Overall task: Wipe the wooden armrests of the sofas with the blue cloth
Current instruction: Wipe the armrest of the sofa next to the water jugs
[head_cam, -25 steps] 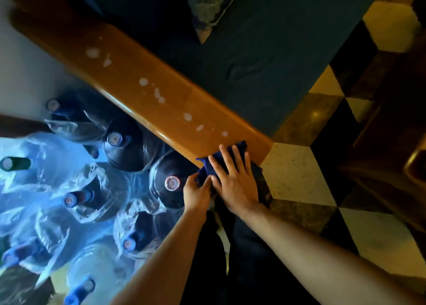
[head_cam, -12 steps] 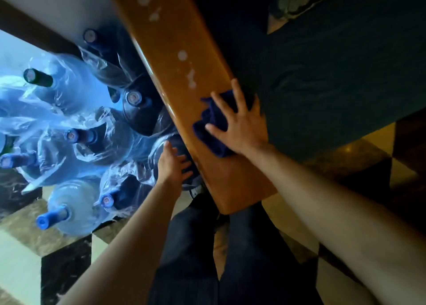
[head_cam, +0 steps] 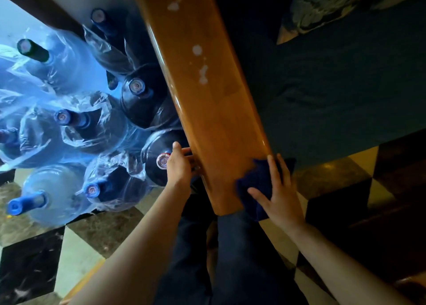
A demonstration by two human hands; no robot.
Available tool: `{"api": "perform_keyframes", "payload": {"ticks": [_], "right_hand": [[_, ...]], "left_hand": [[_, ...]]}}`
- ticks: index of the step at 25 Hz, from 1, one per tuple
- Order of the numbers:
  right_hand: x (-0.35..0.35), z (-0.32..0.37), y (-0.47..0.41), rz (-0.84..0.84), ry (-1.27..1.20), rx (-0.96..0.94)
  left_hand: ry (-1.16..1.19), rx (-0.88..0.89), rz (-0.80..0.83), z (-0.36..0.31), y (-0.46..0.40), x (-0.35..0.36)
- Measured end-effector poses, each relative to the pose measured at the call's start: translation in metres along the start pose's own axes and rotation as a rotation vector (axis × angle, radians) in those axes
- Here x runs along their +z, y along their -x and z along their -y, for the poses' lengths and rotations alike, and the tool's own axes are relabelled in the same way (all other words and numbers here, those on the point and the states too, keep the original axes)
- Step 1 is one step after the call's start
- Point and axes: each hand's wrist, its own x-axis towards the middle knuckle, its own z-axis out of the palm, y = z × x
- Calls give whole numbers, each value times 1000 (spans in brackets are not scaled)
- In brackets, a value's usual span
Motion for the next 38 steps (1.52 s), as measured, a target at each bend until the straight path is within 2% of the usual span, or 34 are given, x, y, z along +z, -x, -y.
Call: {"api": "perform_keyframes", "payload": {"ticks": [1, 3, 6, 10, 11, 14, 16, 19, 23, 25, 27, 29, 31, 33, 38], "right_hand": [[2, 9, -10, -16, 165, -49], [3, 35, -40, -35, 346, -140], [9, 83, -111, -109, 395, -185], [4, 145, -208, -221, 368, -14], [9, 147, -209, -225, 396, -36], [33, 135, -145, -141, 547, -362], [49, 131, -95, -56, 615, -501], [55, 151, -107, -31, 640, -453], [64, 222, -190, -106, 655, -342], [64, 251, -228, -101, 679, -355], [59, 250, -233, -81, 667, -451], [43, 210, -202, -68, 591, -539], [22, 153, -167, -88, 548, -540], [1, 117, -172, -106, 567, -491], [-24, 168, -291, -14, 524, -556]], "left_hand": [[9, -3, 4, 2, 0, 0], [11, 0, 1, 4, -1, 2], [12, -1, 4, 2, -4, -2], [-26, 24, 26, -12, -8, -9], [-18, 29, 27, -15, -8, -12], [82, 11, 46, -29, -10, -18], [105, 5, 53, -32, -16, -23], [196, 0, 59, -35, -28, -27], [316, 96, 42, -50, -53, -29], [324, 140, 37, -60, -61, -30], [339, 162, 0, -69, -66, -30], [348, 152, -35, -76, -64, -21], [338, 140, -81, -83, -58, -7], [314, 132, -144, -87, -55, 9], [191, 271, -303, -90, -44, 43]]}}
